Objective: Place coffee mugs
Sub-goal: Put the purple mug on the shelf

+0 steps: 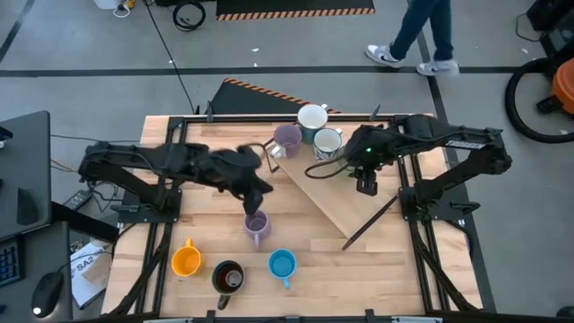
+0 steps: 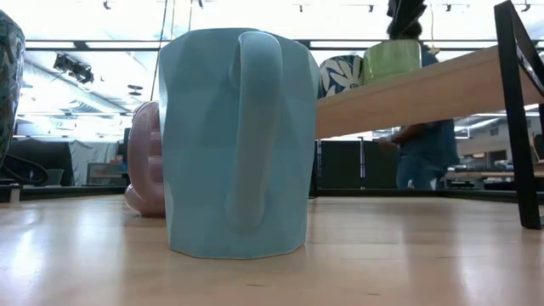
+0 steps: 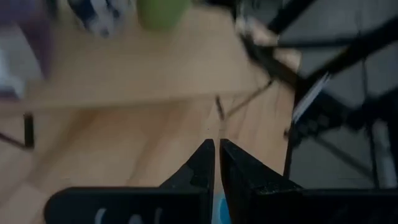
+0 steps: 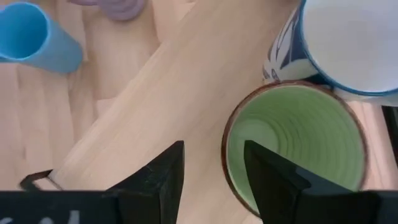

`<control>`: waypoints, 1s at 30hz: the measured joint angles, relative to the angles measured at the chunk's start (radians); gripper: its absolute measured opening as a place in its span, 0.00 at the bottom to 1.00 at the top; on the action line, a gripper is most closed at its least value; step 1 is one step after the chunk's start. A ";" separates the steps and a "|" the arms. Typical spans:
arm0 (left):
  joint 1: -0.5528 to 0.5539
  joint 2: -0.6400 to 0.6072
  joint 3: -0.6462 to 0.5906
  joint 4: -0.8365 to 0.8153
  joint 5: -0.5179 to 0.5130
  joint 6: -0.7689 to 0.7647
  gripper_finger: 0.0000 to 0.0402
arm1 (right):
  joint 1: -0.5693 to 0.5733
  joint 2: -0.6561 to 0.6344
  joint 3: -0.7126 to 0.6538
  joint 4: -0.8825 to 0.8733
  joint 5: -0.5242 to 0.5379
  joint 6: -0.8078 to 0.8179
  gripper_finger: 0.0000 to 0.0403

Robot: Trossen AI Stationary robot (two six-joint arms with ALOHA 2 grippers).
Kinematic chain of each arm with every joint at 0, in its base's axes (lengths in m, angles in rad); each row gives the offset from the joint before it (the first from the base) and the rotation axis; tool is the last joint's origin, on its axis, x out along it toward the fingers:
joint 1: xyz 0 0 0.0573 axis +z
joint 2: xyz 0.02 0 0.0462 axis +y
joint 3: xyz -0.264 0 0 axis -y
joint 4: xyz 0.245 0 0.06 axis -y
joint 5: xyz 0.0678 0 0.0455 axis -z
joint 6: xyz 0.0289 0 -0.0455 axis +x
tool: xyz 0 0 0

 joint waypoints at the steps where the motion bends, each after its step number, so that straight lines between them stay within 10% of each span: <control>1: -0.005 0.016 -0.001 -0.002 0.014 0.000 0.07 | 0.002 -0.005 0.012 -0.001 0.001 0.006 0.43; 23: -0.149 0.249 0.003 -0.095 0.213 -0.293 0.27 | 0.412 -0.067 0.071 0.052 0.318 0.307 0.43; 30: -0.167 0.341 0.128 -0.372 0.156 -0.345 0.27 | 0.513 -0.059 0.071 0.072 0.410 0.374 0.43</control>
